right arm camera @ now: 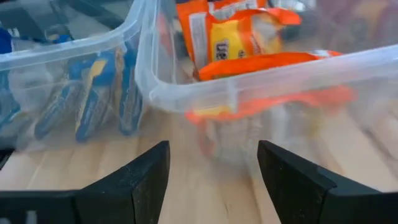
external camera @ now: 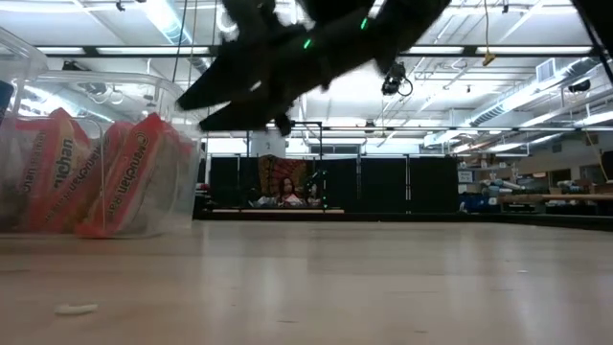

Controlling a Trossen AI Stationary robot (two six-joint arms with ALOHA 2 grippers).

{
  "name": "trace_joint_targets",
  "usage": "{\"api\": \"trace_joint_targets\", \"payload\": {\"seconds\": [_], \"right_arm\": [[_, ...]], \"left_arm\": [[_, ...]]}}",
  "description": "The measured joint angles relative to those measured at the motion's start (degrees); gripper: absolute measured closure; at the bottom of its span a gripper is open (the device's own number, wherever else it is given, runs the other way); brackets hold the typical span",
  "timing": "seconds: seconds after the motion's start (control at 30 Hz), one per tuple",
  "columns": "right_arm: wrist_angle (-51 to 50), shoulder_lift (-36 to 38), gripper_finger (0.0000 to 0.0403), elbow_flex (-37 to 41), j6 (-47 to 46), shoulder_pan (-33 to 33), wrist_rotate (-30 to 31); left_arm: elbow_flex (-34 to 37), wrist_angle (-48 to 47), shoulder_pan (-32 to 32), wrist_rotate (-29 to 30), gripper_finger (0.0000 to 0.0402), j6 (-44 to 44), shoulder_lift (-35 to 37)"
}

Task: Sort Maruchan noodles
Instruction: Adjust the middle transparent bin, then return to Home Position

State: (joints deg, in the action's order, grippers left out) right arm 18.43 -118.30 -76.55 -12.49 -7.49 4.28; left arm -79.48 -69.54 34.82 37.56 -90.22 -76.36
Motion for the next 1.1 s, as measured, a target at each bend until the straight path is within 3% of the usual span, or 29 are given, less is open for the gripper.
{"api": "trace_joint_targets", "payload": {"seconds": [0.13,0.27,0.37,0.53,0.6,0.67,0.83,1.03,1.1], "right_arm": [[-15.24,8.19,0.0157,-0.04,-0.04,-1.18,0.19],[-26.21,15.84,0.0174,0.21,1.38,-2.74,1.09],[-24.13,22.83,0.0214,4.10,3.02,-3.87,2.11],[-16.16,35.75,0.0325,15.96,-0.46,-4.91,2.09],[-11.34,41.26,0.0372,20.28,-2.25,-5.03,2.06],[-9.77,46.67,0.0393,23.88,-2.35,-5.01,1.36],[-14.41,58.35,0.0360,30.91,4.79,-4.26,1.87],[-12.82,66.26,0.0340,37.00,4.77,-4.32,1.91],[-10.60,67.51,0.0340,38.90,6.23,-4.10,5.44]], "left_arm": [[0.02,7.78,-1.57,-0.63,0.0212,12.05,0.33],[0.02,19.69,-5.74,-4.68,0.0251,29.24,0.37],[1.41,29.16,-10.04,-8.39,0.0296,41.26,0.42],[8.42,41.92,-18.19,-18.70,0.0385,55.21,3.35],[13.64,49.50,-21.49,-23.22,0.0392,58.74,5.94],[19.68,57.30,-24.51,-27.79,0.0391,61.81,8.99],[32.13,72.73,-31.32,-34.75,0.0392,66.87,18.17],[37.69,66.08,-34.94,-34.26,0.0383,67.63,25.50],[37.71,61.91,-35.09,-33.11,0.0379,69.20,25.59]]}}
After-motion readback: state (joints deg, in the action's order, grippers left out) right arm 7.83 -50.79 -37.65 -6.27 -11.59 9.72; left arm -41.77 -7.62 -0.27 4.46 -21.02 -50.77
